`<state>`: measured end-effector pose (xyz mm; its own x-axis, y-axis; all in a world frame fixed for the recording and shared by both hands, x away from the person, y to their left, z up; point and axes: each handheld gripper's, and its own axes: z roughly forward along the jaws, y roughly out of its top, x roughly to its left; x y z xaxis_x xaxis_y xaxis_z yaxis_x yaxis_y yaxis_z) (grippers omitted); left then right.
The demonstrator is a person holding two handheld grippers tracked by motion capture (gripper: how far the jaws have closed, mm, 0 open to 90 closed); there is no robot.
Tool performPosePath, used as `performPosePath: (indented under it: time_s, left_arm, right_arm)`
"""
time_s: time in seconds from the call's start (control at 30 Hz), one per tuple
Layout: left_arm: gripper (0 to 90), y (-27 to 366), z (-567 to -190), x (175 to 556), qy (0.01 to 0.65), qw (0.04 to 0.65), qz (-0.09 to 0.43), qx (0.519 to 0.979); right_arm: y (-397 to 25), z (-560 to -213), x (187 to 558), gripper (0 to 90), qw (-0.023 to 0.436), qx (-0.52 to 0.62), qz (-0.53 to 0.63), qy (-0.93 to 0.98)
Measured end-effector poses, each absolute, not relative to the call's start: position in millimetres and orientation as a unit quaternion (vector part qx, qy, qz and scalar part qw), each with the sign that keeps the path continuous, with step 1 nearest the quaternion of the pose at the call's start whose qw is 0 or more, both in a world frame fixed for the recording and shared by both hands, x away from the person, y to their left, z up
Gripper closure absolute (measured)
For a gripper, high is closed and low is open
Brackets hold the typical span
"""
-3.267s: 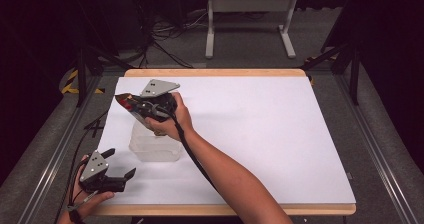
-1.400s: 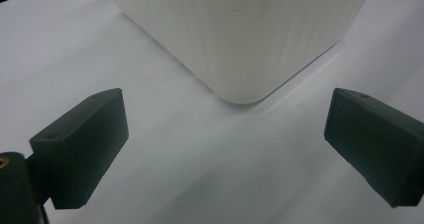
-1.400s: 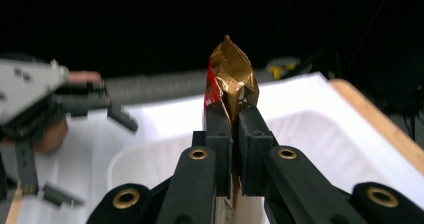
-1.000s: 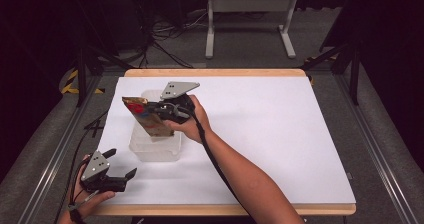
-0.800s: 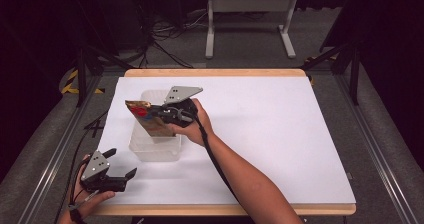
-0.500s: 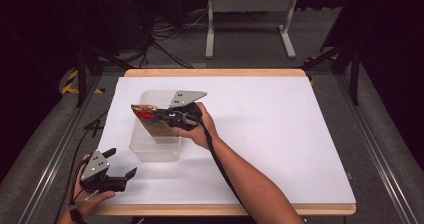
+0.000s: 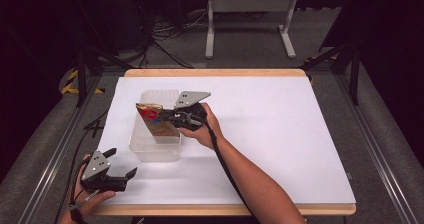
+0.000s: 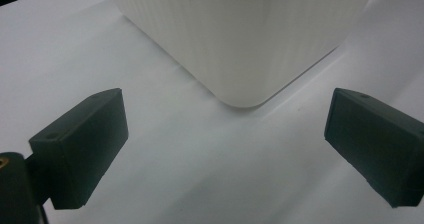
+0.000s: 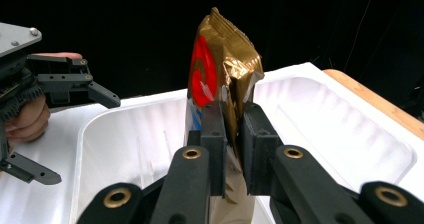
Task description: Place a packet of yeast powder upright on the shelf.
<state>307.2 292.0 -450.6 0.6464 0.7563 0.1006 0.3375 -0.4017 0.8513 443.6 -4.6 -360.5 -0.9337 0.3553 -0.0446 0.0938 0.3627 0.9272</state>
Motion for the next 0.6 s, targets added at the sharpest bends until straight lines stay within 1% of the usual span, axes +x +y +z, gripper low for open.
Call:
performPosePath:
  time_s: [0.1,0.23,0.3,0.4,0.5,0.53,0.6]
  left_arm:
    - [4.6,292,-451,307,0.342,0.427,0.247,0.8]
    - [4.6,292,-451,308,0.342,0.425,0.247,0.801]
    - [4.6,291,-452,308,0.341,0.423,0.249,0.802]
    - [4.6,291,-452,309,0.34,0.42,0.247,0.804]
    - [4.5,291,-452,310,0.343,0.422,0.246,0.802]
    - [4.4,291,-452,310,0.343,0.422,0.246,0.802]
    - [4.4,290,-452,312,0.339,0.42,0.25,0.804]
  right_arm:
    - [-6,-362,445,80.1,0.117,0.143,0.547,0.816]
    - [-8,-361,443,75.8,0.129,0.143,0.535,0.822]
    - [-9,-360,443,70.8,0.133,0.15,0.524,0.828]
    - [-11,-359,443,66.9,0.137,0.155,0.513,0.833]
    - [-15,-358,443,58.5,0.146,0.164,0.507,0.834]
    - [-15,-358,443,58.5,0.146,0.164,0.507,0.834]
    - [-17,-356,444,51.7,0.15,0.172,0.502,0.834]
